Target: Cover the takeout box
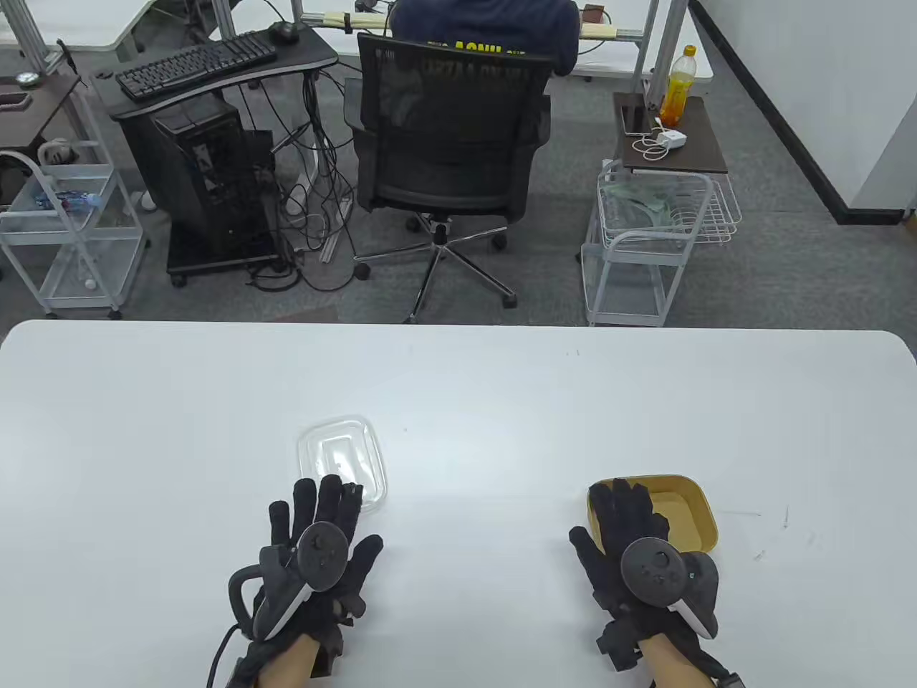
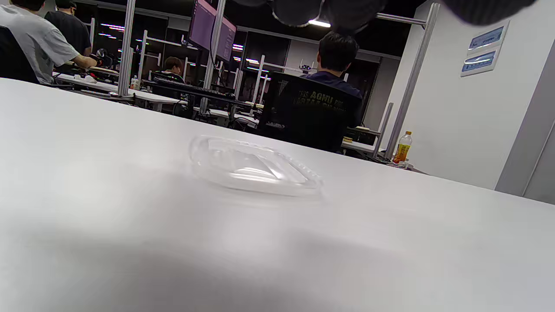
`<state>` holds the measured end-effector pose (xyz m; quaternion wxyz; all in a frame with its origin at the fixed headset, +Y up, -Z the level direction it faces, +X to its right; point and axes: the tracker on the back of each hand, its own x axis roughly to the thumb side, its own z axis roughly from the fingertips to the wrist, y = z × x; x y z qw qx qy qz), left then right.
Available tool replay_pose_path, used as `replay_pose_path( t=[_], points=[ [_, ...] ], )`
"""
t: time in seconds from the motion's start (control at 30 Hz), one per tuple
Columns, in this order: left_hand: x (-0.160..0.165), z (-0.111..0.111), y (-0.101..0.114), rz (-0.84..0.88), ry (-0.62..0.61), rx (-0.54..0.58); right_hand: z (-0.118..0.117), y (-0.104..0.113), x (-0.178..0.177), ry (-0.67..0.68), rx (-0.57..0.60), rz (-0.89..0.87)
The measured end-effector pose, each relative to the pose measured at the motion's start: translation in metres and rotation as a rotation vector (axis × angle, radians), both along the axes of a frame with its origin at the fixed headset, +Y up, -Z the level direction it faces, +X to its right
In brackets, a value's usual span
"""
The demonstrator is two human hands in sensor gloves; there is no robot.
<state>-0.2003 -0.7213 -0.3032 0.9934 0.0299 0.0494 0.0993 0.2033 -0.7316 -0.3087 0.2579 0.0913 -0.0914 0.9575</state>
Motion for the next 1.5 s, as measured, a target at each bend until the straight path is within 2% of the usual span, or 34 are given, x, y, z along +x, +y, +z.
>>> replay_pose_path(
  t=[0.53,0.9,1.13,1.5],
  points=[
    [-0.001,0.000,0.001,0.010,0.009,-0.005,-0.002,0.001,-0.001,0.005,0.014,-0.011],
    [-0.002,0.000,0.001,0.022,0.013,-0.005,-0.008,0.006,0.012,-0.049,0.015,-0.050],
    [-0.003,0.000,0.000,0.023,0.016,-0.009,-0.019,0.006,0.030,-0.127,0.021,-0.054],
    [-0.006,0.000,-0.001,0.029,0.028,-0.022,-0.031,0.000,0.070,-0.300,-0.045,-0.201]
  ],
)
